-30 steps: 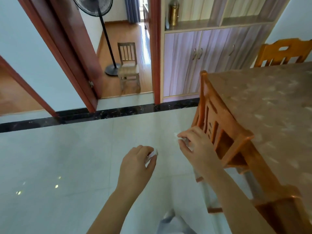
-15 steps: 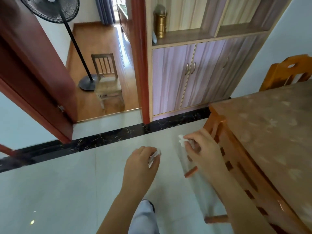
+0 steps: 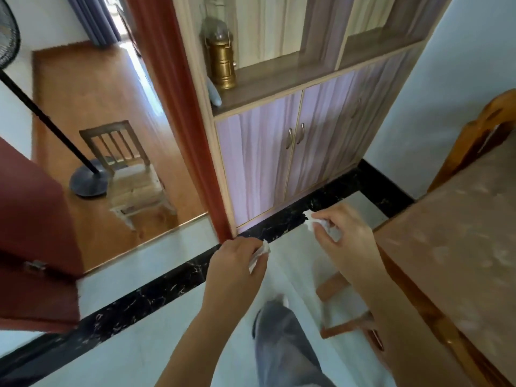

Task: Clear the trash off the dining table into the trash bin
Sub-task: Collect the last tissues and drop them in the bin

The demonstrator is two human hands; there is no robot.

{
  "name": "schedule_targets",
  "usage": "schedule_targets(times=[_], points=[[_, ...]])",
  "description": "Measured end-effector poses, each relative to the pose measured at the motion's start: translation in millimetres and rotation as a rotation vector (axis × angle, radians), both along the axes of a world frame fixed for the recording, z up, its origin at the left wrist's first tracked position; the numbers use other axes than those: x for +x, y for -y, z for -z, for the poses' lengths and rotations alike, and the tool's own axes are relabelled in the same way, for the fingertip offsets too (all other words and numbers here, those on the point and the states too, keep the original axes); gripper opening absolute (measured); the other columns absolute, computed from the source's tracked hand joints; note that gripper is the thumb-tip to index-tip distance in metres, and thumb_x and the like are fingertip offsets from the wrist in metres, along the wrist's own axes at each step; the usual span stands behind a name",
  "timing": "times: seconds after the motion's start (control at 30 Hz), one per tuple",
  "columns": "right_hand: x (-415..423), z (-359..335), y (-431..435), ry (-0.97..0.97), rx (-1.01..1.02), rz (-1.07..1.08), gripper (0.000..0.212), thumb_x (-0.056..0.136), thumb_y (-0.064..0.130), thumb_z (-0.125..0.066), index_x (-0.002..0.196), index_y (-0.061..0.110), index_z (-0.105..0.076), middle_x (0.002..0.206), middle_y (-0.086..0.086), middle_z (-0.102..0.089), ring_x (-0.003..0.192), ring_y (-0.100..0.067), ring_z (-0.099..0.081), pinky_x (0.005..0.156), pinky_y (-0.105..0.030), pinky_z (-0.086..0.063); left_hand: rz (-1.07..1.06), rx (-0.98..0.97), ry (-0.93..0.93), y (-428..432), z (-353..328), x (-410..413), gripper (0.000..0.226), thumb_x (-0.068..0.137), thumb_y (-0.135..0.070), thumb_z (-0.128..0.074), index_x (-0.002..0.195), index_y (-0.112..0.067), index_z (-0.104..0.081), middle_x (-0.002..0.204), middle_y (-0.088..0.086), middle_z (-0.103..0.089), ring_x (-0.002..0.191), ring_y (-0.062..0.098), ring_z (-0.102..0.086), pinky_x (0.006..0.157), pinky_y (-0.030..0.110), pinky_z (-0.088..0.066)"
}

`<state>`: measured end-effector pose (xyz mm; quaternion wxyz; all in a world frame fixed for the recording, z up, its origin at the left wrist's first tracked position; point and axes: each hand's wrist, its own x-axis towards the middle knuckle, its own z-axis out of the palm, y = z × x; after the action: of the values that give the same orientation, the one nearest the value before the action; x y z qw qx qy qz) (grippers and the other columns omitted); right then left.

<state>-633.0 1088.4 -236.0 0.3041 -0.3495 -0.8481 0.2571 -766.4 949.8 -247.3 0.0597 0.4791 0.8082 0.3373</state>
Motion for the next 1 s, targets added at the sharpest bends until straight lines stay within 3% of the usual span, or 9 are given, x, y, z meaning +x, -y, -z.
schedule_targets(times=[0.07, 0.13, 0.27, 0.37, 0.47, 0.73, 1.0], points=[[-14.0, 4.1, -43.8, -0.048, -0.017, 0.072, 0.009, 0.078, 0.005, -0.065, 0.085, 0.009, -0.065, 0.089, -0.001, -0.057, 0.071, -0.005, -0.049, 0.064, -0.008, -0.041, 0.051, -0.004, -0.04, -46.7, -0.9, -22.1, 0.005, 0.077, -0.011, -0.069, 0.079, -0.011, -0.064, 0.069, 0.003, -0.063, 0.062, 0.02, -0.053, 0.06, 0.027, -0.041], [-24.6, 1.8, -88.0, -0.077, -0.033, 0.133, 0.009, 0.078, 0.003, -0.065, 0.084, 0.009, -0.066, 0.088, 0.001, -0.055, 0.073, -0.003, -0.047, 0.063, -0.003, -0.038, 0.129, -0.009, -0.072, -95.5, -5.6, -38.7, 0.006, 0.079, -0.011, -0.065, 0.076, -0.012, -0.06, 0.066, 0.0, -0.054, 0.062, 0.022, -0.05, 0.059, 0.028, -0.035], [-33.7, -13.3, -170.1, -0.099, -0.003, 0.241, 0.009, 0.079, 0.004, -0.065, 0.086, 0.008, -0.066, 0.089, 0.001, -0.055, 0.073, -0.004, -0.049, 0.065, -0.005, -0.039, 0.272, 0.024, -0.107, -195.8, -22.7, -63.7, 0.007, 0.081, -0.013, -0.063, 0.076, -0.009, -0.06, 0.065, 0.003, -0.057, 0.062, 0.022, -0.049, 0.056, 0.031, -0.037], [-38.4, -18.9, -220.5, -0.061, 0.03, 0.317, 0.01, 0.079, 0.004, -0.065, 0.089, 0.004, -0.066, 0.089, -0.009, -0.058, 0.073, -0.014, -0.053, 0.065, -0.016, -0.042, 0.376, 0.079, -0.122, -265.7, -31.3, -76.1, 0.007, 0.077, -0.013, -0.064, 0.08, -0.006, -0.064, 0.069, 0.008, -0.064, 0.063, 0.028, -0.055, 0.057, 0.037, -0.046], [-41.0, -16.3, -259.1, -0.041, -0.004, 0.394, 0.011, 0.08, 0.007, -0.065, 0.09, 0.005, -0.066, 0.088, -0.008, -0.057, 0.074, -0.015, -0.054, 0.066, -0.026, -0.046, 0.447, 0.093, -0.069, -325.2, -29.3, -83.5, 0.004, 0.078, -0.009, -0.067, 0.08, -0.008, -0.065, 0.07, 0.006, -0.063, 0.066, 0.025, -0.055, 0.06, 0.038, -0.047], [-35.1, -7.4, -384.0, -0.048, 0.038, 0.69, 0.01, 0.078, 0.007, -0.067, 0.089, 0.007, -0.066, 0.085, -0.004, -0.055, 0.073, -0.016, -0.056, 0.065, -0.027, -0.049, 0.726, 0.164, -0.062, -510.4, -21.5, -92.0, 0.01, 0.073, -0.005, -0.072, 0.079, -0.005, -0.065, 0.067, 0.01, -0.063, 0.063, 0.029, -0.06, 0.059, 0.035, -0.04], [-28.0, -16.5, -486.2, -0.017, 0.058, 0.935, 0.012, 0.078, 0.008, -0.067, 0.09, 0.008, -0.066, 0.086, -0.006, -0.058, 0.072, -0.016, -0.055, 0.061, -0.014, -0.044, 0.995, 0.203, -0.028, -661.9, -31.2, -74.3, 0.008, 0.074, -0.006, -0.069, 0.08, -0.002, -0.065, 0.07, 0.013, -0.064, 0.065, 0.033, -0.059, 0.059, 0.045, -0.051]])
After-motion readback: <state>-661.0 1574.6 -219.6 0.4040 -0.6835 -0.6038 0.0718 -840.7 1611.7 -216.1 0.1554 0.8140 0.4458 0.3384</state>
